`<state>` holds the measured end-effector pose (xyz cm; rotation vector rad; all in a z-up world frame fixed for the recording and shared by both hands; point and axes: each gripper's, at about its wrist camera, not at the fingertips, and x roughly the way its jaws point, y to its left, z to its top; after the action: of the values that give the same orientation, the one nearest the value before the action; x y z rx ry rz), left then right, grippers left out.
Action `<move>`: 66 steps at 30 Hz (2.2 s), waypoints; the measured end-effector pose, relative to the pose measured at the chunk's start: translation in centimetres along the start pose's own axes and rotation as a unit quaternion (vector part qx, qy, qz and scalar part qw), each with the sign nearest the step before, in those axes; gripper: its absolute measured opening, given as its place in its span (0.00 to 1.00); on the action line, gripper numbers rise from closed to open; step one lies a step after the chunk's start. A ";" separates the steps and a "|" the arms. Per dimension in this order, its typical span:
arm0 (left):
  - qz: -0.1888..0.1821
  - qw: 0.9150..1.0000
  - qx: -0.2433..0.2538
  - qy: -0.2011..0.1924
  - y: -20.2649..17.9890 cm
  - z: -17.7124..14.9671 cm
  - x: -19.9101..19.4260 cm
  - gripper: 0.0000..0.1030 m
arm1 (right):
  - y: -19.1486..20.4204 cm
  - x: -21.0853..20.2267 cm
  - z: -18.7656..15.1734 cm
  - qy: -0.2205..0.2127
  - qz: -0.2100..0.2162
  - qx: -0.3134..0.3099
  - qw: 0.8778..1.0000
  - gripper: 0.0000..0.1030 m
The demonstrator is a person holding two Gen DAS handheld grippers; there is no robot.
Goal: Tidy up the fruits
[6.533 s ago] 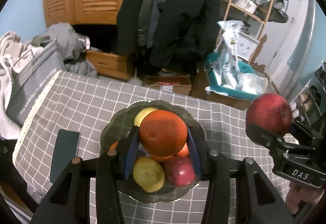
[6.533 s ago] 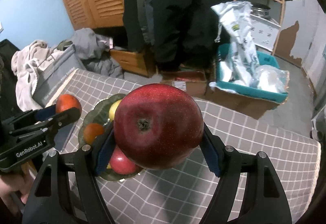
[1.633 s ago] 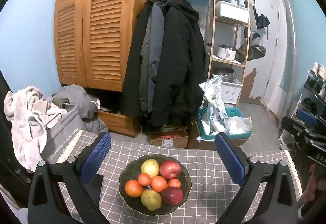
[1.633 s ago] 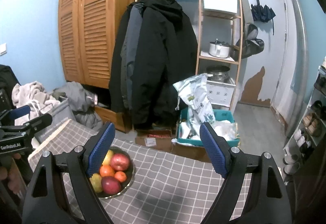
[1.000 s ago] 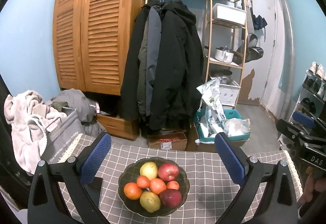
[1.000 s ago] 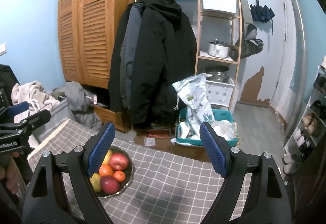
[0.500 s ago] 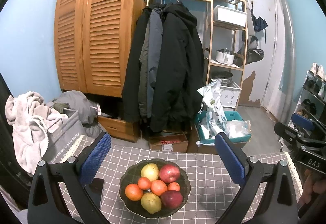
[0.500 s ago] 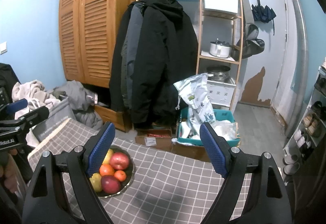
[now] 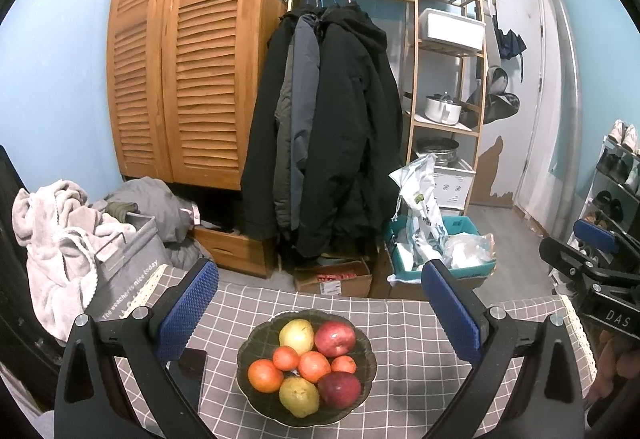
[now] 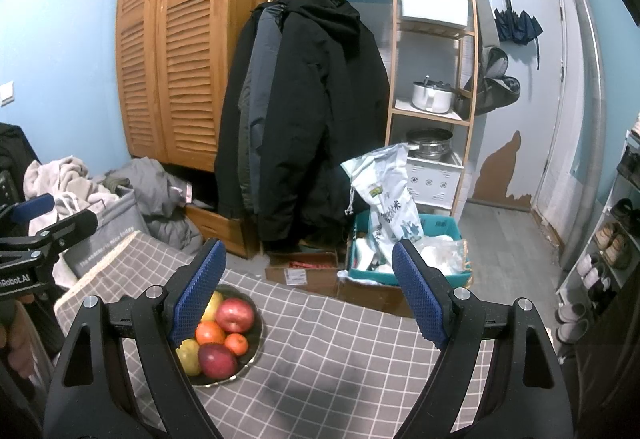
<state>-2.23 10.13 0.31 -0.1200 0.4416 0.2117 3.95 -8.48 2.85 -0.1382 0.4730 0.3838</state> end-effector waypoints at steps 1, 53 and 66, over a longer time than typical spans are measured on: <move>0.000 1.000 0.000 0.000 0.0 0.0 0.1 0.99 | 0.0 0.0 0.0 0.000 0.000 0.000 1.000 0.82; -0.001 1.000 -0.013 0.018 1.8 0.1 0.0 0.99 | 0.2 0.0 0.0 0.000 -0.001 -0.001 1.000 0.82; 0.009 1.000 -0.003 0.013 1.2 0.2 0.1 0.99 | 0.2 0.0 0.0 0.000 -0.001 -0.001 1.000 0.82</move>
<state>-2.37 11.38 0.34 -0.1241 0.4678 0.2296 3.88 -8.31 2.83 -0.1401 0.4726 0.3832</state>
